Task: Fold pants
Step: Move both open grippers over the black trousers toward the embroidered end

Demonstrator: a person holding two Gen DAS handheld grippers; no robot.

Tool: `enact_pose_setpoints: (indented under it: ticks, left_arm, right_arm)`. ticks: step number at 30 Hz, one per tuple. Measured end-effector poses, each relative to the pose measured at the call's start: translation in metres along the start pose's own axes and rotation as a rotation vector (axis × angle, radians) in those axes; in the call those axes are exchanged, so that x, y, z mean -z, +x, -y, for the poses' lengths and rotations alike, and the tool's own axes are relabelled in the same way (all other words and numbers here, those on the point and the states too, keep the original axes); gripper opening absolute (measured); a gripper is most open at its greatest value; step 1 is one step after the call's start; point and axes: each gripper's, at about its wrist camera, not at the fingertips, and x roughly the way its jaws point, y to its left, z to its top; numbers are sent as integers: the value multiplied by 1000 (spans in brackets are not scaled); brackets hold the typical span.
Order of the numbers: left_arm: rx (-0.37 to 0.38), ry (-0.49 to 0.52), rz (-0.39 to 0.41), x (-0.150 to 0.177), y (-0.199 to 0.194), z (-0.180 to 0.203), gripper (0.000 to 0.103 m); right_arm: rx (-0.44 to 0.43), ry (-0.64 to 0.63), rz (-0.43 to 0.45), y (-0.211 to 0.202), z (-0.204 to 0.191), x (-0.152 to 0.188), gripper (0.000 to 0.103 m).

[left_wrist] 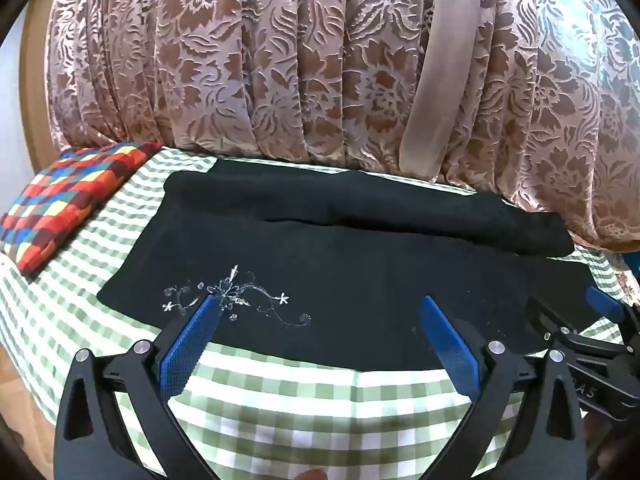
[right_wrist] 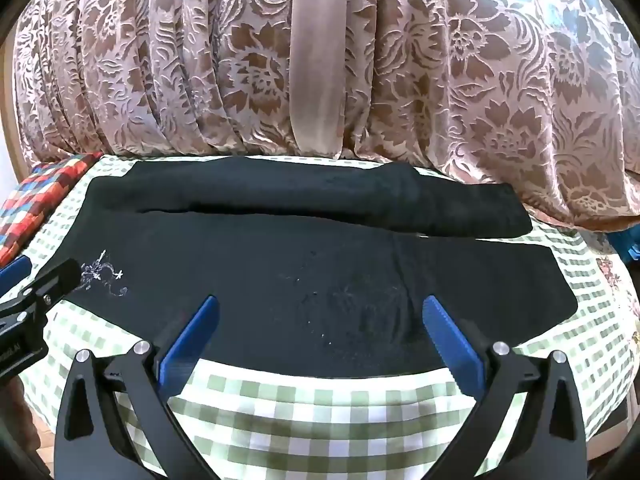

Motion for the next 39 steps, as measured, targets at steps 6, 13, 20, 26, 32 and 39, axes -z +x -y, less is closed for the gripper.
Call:
enact_pose_setpoints:
  ticks: [6, 13, 20, 26, 32, 39]
  left_arm:
    - [16, 1, -4, 1, -1, 0, 99]
    - [7, -24, -13, 2, 2, -5, 99]
    - [12, -23, -34, 6, 6, -7, 99]
    - [6, -4, -74, 12, 14, -10, 99]
    - [-3, -14, -91, 15, 19, -17, 99]
    - [-27, -43, -100, 17, 23, -28, 99]
  right_arm:
    - [-1, 21, 19, -5, 2, -2, 101]
    - [43, 103, 78, -16, 18, -7, 101]
    - [139, 130, 102, -19, 37, -10, 101]
    - [195, 172, 87, -14, 62, -8, 101]
    - [202, 174, 61, -7, 66, -3, 101]
    - [177, 155, 42, -3, 61, -1, 101]
